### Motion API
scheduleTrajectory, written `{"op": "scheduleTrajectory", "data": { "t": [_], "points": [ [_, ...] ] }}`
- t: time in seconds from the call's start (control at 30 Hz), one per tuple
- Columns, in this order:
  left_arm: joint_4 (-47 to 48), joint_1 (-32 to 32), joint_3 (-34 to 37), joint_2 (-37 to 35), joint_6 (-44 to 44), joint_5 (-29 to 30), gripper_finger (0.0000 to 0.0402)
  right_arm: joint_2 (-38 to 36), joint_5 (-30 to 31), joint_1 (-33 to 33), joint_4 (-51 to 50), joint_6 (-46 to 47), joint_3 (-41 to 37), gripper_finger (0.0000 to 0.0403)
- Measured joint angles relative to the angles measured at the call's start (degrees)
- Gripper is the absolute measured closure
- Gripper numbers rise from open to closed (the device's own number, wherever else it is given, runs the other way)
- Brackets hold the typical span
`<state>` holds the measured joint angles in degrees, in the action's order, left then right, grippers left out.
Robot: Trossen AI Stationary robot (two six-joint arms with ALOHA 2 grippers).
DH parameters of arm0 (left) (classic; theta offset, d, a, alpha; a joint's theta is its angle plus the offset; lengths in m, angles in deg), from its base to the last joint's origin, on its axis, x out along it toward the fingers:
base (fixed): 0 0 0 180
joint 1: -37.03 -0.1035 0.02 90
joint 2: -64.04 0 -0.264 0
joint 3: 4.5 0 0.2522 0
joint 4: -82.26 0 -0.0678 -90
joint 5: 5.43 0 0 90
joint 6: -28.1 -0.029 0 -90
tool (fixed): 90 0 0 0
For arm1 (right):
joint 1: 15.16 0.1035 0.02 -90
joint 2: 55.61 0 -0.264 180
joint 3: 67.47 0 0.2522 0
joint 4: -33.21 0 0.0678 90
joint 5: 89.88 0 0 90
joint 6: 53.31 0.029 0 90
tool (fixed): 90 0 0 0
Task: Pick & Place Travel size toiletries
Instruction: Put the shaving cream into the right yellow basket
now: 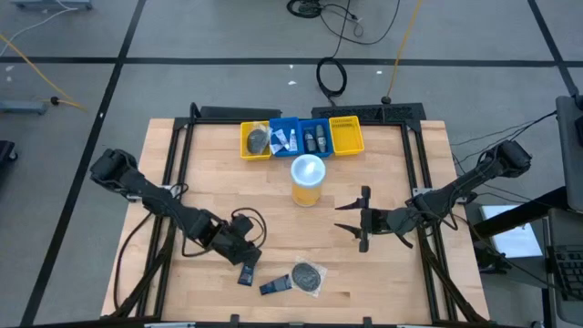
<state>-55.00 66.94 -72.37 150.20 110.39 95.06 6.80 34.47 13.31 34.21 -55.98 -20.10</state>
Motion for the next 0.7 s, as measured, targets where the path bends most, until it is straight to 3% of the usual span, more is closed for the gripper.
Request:
{"op": "scheduleTrajectory", "data": {
  "t": [0.4,0.7],
  "points": [
    [-2.3,1.8,0.0,5.4,8.2,-5.3,0.0250,0.0,0.0,0.0,0.0,0.0,0.0,0.0206],
    [-1.7,0.9,0.0,6.3,9.0,-5.5,0.0199,0.0,0.0,0.0,0.0,0.0,0.0,0.0206]
  ]
}}
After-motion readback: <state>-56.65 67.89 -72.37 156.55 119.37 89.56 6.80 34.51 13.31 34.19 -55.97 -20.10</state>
